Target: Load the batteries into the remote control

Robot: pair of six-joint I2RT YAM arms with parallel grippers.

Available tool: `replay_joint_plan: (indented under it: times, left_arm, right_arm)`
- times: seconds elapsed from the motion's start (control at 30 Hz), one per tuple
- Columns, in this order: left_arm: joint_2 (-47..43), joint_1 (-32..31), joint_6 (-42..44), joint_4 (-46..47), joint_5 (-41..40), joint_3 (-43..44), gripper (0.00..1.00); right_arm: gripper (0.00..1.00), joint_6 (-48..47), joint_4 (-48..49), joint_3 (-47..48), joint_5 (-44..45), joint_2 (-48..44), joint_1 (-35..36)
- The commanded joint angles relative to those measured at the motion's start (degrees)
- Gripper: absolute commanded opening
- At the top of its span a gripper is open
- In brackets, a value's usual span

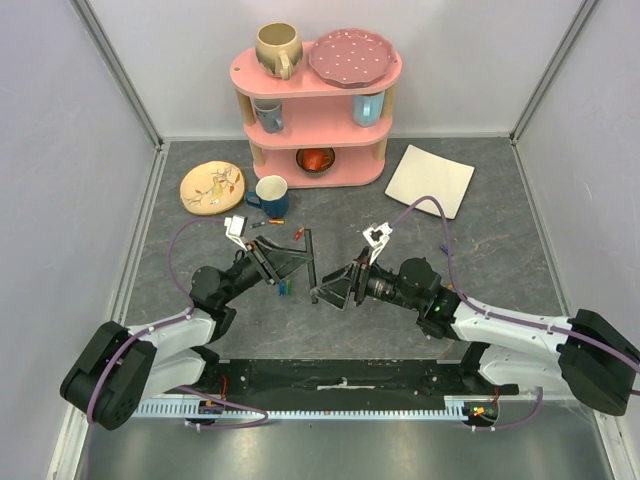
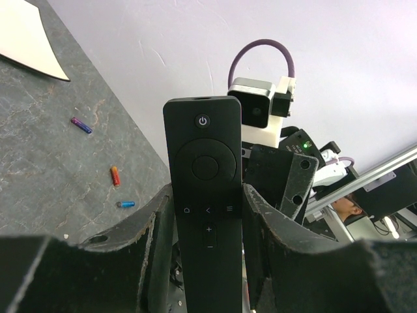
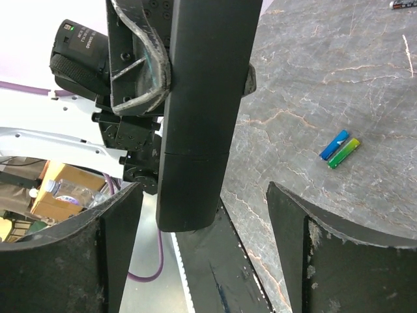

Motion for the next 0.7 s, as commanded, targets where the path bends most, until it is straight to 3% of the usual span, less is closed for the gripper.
replay_joint_plan:
  times: [0.0,0.67]
  left_arm:
    - [-0.27,0.08,-1.85,21.43,0.88,2.00,0.02]
    - [-1.76,-0.01,-2.29,21.43,0.70,2.35,0.02]
  right_arm:
    - [0.83,2.05,8.62,1.31,-1.47,2.16,-0.05]
    - [0.59,5.57,18.30,0.26,-6.30,8.05,-0.05]
